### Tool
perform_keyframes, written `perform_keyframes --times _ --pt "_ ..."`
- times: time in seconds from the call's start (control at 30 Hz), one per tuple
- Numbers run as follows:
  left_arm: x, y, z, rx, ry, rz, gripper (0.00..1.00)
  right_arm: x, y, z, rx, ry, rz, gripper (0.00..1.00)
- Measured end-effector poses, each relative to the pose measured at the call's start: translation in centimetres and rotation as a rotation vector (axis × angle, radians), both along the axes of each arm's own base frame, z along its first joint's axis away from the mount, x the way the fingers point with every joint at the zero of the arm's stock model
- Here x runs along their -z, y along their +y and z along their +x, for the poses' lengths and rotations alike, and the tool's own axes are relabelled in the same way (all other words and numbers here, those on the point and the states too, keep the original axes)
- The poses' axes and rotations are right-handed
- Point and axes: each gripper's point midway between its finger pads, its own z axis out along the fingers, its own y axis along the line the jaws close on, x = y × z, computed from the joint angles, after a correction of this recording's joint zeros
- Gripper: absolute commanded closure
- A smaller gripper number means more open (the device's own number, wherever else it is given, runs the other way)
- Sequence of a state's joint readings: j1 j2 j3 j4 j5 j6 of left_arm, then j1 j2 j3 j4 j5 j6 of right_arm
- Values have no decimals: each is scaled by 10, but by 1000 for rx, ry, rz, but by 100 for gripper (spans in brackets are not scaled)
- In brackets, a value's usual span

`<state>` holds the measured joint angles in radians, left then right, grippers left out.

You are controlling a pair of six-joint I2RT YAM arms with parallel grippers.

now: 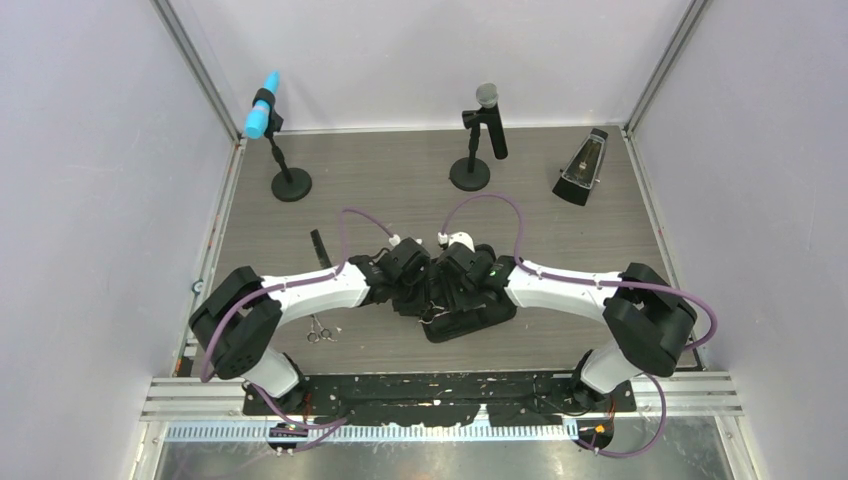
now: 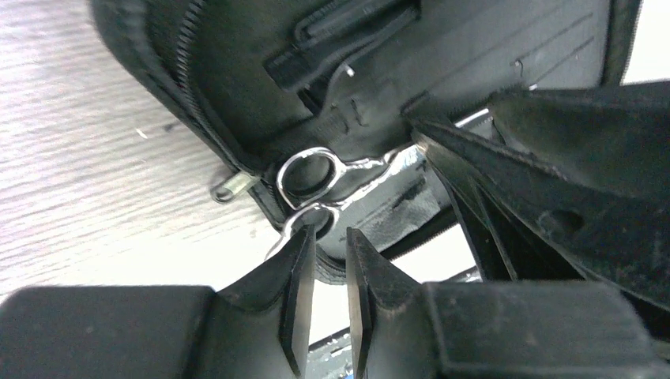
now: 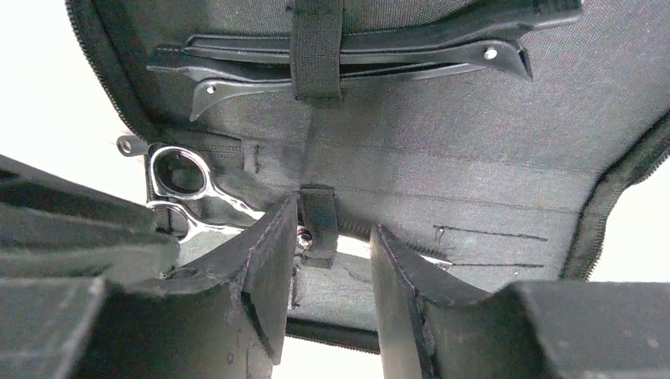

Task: Sort the hair-cutting tools
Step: Adjust the hairdressing tool bag at the center of the board.

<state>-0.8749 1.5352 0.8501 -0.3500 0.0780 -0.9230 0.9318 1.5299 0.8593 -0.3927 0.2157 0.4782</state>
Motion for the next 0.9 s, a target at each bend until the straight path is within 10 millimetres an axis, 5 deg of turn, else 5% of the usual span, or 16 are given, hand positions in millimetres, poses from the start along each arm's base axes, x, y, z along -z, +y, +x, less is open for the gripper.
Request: perform_keyframes --times 0.17,0.47,0.67,0.9 --pt "-2 -7 -10 41 22 -22 74 -2 1 2 3 7 10 54" --pt "-12 -5 -8 28 -10 -34 39 10 -2 -1 5 59 -10 55" --pt "-11 2 -5 24 -26 -6 37 8 -4 2 11 62 1 54" --pt "4 11 -12 78 12 77 46 -18 -25 27 93 4 67 50"
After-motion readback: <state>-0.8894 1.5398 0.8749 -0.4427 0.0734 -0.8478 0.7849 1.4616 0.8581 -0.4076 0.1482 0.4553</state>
